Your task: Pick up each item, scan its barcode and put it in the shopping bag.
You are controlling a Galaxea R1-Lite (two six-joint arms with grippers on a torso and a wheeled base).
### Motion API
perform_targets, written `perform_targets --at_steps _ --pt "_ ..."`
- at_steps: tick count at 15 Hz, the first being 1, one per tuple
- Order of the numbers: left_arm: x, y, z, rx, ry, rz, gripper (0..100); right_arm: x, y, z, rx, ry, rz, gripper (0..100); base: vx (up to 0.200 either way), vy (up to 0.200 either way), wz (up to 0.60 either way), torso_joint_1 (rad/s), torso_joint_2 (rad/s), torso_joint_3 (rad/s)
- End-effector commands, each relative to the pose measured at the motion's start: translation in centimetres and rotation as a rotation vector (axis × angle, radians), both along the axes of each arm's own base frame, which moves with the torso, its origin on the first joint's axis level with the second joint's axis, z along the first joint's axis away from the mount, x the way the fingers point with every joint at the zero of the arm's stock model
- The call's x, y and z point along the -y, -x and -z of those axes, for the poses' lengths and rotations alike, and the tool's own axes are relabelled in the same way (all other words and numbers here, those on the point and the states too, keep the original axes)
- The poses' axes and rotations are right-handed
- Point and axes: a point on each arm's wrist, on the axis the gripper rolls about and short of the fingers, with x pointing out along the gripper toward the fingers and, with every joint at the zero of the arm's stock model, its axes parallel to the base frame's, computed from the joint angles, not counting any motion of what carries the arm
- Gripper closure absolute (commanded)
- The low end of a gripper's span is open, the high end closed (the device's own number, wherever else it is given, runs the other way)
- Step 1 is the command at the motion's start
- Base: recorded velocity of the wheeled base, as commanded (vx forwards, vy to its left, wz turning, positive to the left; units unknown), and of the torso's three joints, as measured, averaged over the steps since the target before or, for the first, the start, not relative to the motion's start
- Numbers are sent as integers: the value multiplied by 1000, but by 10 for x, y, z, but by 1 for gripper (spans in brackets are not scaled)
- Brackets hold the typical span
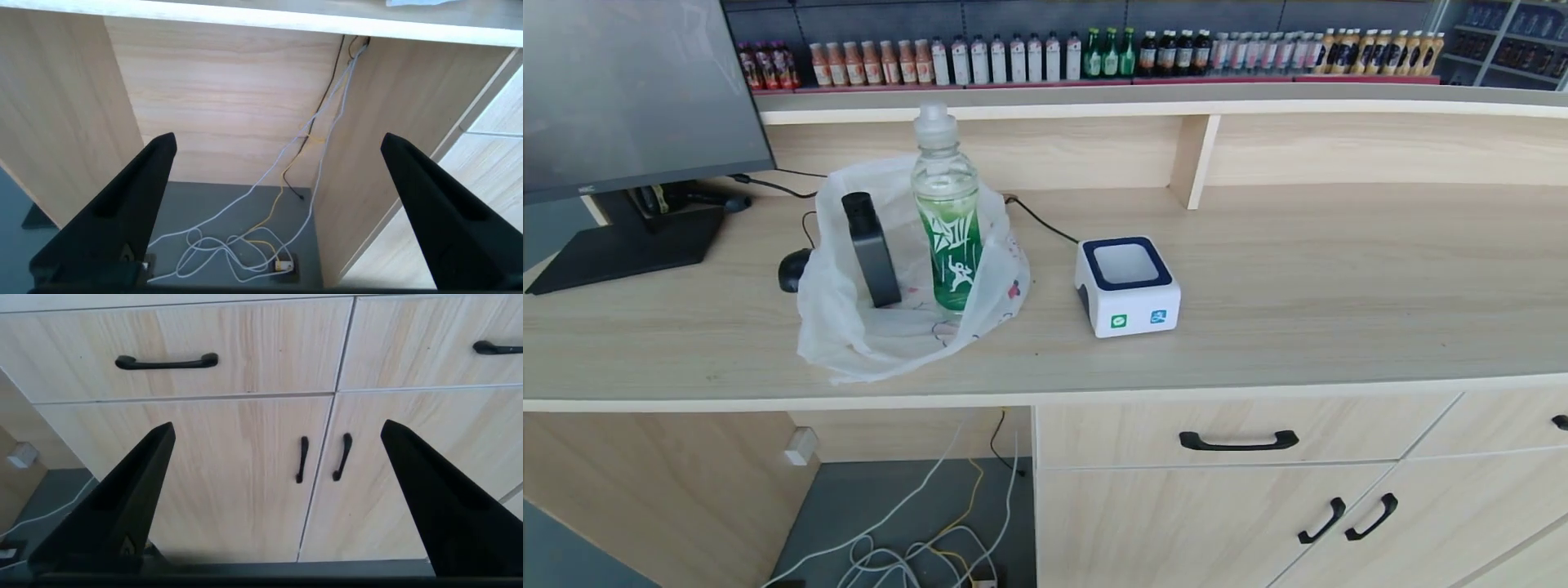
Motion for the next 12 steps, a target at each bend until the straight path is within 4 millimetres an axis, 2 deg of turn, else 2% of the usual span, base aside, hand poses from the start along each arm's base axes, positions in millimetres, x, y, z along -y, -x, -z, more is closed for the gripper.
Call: perform_targets --at_steps 1,4,12 --pt "0 0 0 0 -1 0 0 0 0 0 -1 -1 -1 0 0 -200 0 2 7 7" --pt "0 0 0 0 -1 0 0 0 0 0 -1 -1 0 0 0 -200 0 2 2 1" --pt "0 0 0 0 -9 0 0 0 0 0 -1 2 -1 0 0 0 0 0 0 0"
